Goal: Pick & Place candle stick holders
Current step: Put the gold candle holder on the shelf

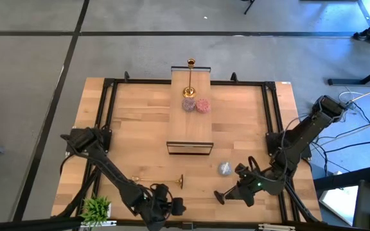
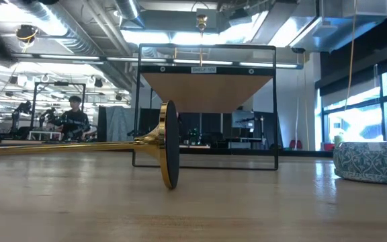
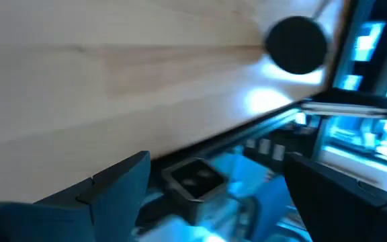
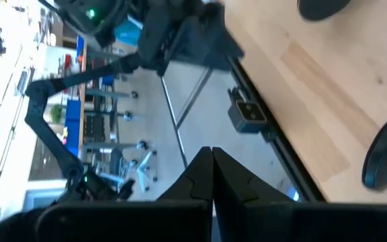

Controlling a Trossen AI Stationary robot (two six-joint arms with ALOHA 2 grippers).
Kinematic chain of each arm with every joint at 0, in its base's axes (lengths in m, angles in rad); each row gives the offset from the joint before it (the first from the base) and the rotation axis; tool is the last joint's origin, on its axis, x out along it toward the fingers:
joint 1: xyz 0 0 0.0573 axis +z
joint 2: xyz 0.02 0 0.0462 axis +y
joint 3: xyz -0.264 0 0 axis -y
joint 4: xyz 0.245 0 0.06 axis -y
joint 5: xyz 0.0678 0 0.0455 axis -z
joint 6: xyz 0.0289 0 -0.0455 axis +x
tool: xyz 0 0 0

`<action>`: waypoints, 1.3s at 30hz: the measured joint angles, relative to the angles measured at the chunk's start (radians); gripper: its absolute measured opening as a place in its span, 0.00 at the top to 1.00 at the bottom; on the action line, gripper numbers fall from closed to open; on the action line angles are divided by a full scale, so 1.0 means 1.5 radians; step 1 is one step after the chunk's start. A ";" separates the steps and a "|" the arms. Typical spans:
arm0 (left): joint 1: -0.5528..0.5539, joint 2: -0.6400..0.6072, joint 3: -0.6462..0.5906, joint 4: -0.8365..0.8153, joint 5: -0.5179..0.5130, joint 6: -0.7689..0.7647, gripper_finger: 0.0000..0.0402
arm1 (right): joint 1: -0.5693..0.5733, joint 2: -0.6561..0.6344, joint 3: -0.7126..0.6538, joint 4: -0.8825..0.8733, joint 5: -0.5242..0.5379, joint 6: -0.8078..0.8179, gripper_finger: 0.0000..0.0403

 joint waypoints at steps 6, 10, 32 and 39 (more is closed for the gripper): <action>0.014 -0.003 0.000 0.017 -0.008 0.005 0.16 | 0.010 0.000 0.000 0.002 0.035 -0.008 1.00; 0.024 -0.006 0.000 -0.026 0.000 -0.019 0.17 | 0.014 0.000 0.000 0.006 0.035 -0.017 1.00; 0.065 -0.004 0.000 0.419 -0.076 0.479 0.32 | 0.013 0.000 0.000 0.016 0.032 -0.037 1.00; 0.059 -0.011 0.067 0.418 -0.036 0.729 0.33 | 0.013 0.000 0.000 0.016 0.032 -0.037 1.00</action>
